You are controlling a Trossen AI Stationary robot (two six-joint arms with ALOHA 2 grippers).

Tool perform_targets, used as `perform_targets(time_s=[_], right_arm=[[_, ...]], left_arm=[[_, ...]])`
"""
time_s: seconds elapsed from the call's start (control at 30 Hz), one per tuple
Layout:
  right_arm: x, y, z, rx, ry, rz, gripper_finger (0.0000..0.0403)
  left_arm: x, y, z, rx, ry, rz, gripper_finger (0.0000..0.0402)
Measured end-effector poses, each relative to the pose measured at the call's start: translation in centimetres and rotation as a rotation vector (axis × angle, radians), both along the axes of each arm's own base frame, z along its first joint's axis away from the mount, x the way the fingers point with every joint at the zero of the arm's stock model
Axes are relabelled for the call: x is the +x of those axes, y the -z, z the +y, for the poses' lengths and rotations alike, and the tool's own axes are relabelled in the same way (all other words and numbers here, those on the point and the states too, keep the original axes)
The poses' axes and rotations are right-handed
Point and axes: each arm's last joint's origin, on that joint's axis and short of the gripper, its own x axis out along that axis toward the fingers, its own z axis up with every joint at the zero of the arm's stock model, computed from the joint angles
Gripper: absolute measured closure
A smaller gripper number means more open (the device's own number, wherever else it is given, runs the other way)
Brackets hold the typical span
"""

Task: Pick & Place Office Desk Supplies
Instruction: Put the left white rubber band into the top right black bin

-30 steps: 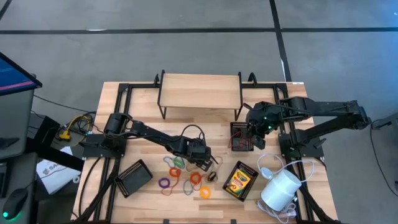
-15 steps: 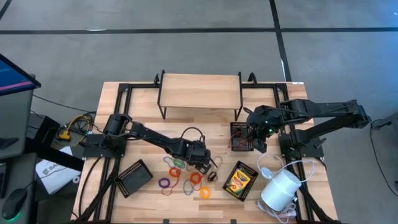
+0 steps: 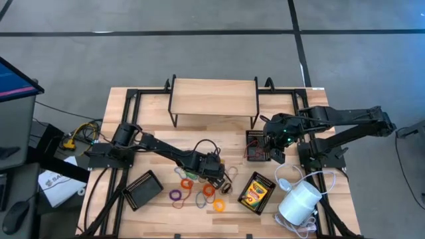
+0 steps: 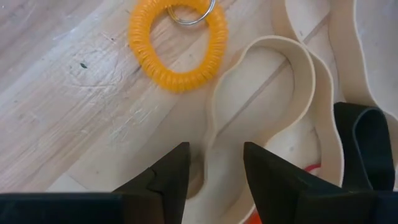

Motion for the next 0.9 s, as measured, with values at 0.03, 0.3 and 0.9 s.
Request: perform_targets(time_s=[0.03, 0.3, 0.9], right_arm=[[0.0, 0.0, 0.0, 0.000, 0.000, 0.000, 0.0330], [0.0, 0.0, 0.0, -0.001, -0.001, -0.001, 0.0330], [-0.7, 0.1, -0.3, -0.039, 0.105, 0.044, 0.0330]], left_arm=[[0.0, 0.0, -0.1, 0.001, 0.002, 0.000, 0.0253], [-0.3, -0.3, 0.0, 0.012, 0.019, 0.012, 0.0355], [0.3, -10.3, 1.3, 0.063, -0.031, -0.450, 0.0400]])
